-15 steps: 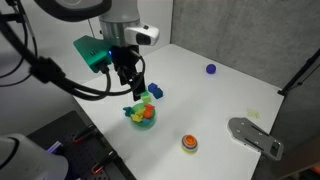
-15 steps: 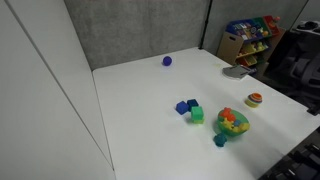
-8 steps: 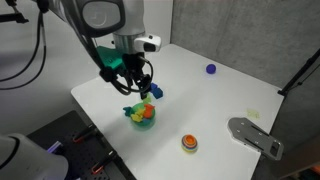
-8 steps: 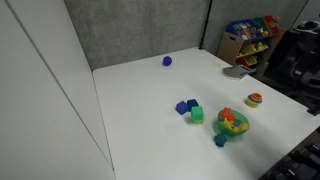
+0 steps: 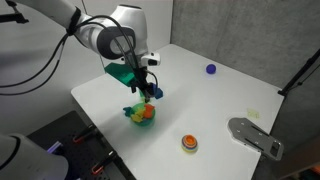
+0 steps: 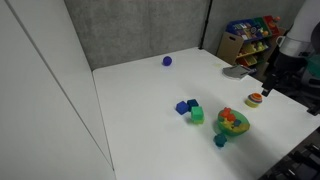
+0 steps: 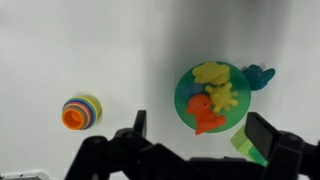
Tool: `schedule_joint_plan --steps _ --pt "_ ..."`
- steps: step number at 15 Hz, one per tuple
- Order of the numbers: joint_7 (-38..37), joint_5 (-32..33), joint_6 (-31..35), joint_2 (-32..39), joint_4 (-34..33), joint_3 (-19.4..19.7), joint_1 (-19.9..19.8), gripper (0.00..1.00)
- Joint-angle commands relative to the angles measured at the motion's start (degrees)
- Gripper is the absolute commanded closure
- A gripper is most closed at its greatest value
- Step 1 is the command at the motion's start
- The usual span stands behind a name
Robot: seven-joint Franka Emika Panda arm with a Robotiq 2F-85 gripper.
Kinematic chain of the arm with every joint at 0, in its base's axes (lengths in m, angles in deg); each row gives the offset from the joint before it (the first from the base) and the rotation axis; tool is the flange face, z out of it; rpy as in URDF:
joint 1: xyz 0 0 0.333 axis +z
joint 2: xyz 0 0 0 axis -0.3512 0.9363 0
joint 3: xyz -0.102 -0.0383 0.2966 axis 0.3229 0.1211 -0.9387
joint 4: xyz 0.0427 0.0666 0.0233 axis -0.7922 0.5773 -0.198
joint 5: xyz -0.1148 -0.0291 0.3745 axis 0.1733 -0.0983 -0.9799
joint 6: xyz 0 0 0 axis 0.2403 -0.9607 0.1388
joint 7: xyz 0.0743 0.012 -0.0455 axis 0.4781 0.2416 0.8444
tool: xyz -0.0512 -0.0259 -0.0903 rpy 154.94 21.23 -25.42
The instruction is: Pick up the orange toy from the green bowl and put it on the table
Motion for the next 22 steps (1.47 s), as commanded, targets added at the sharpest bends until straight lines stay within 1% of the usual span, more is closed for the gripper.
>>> schedule_joint_plan --steps 1,5,10,11,12,13,17,22 --pt "0.59 -0.06 3.59 7.36 -3.2 -0.33 0.68 0.0" --pt "0.24 -0.63 6.8 14.45 -6.25 -0.8 1.51 0.0" --pt "-0.85 0.96 10.51 23.34 -10.4 -0.76 2.99 0.0" --pt "-0.64 0.82 10.44 24.62 -11.18 -0.72 3.24 0.0" --pt "-0.53 1.0 9.55 24.97 -11.78 -0.61 3.57 0.0" --pt "0.13 -0.1 10.18 23.09 -9.39 -0.72 3.19 0.0" --pt "0.14 0.66 10.23 25.15 -10.42 -0.45 3.45 0.0" --pt "1.59 0.63 16.0 30.55 -11.39 -0.84 3.52 0.0"
